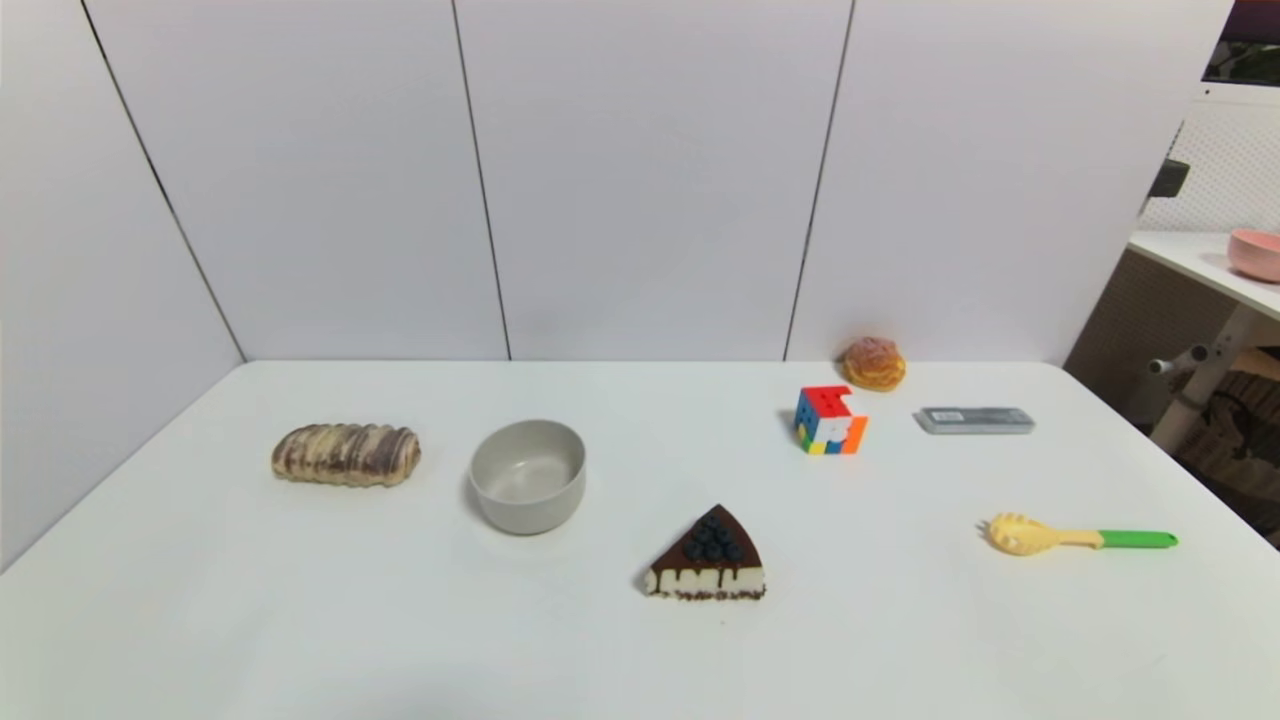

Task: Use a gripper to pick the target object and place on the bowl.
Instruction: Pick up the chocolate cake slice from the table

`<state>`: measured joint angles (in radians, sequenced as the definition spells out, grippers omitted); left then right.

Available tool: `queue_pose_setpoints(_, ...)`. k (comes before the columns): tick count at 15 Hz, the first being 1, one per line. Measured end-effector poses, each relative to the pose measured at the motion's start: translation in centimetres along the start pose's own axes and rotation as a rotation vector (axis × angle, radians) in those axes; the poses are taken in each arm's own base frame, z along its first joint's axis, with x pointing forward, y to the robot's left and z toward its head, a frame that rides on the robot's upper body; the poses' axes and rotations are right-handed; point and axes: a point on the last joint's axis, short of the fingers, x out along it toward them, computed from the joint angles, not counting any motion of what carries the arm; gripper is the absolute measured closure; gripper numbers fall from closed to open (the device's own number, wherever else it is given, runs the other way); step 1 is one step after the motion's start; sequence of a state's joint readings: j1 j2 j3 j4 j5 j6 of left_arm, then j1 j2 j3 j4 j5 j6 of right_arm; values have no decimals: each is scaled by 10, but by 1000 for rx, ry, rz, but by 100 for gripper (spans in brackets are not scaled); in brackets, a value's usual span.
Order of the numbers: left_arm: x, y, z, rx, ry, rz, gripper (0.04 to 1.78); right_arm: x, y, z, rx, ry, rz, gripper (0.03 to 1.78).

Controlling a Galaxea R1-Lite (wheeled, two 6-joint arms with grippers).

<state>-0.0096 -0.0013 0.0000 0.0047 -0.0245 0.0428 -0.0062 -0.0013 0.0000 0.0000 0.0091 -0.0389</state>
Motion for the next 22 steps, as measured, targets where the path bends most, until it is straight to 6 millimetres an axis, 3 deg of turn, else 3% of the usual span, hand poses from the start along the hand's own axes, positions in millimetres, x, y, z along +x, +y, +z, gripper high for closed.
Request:
queue_pose_setpoints(10,1,0,1,-1,7,2,11,0,0,0,0,0,0,10)
queue_pose_setpoints(15,1,1,14,3,6,0,11,0,0,0,0,0,0,10)
queue_pose_setpoints(18,2,2,35,8,6,-2,11,0,0,0,0,0,0,10)
queue_pose_setpoints(22,15,4,78,60,42,-17,11,0,0,0,0,0,0,10)
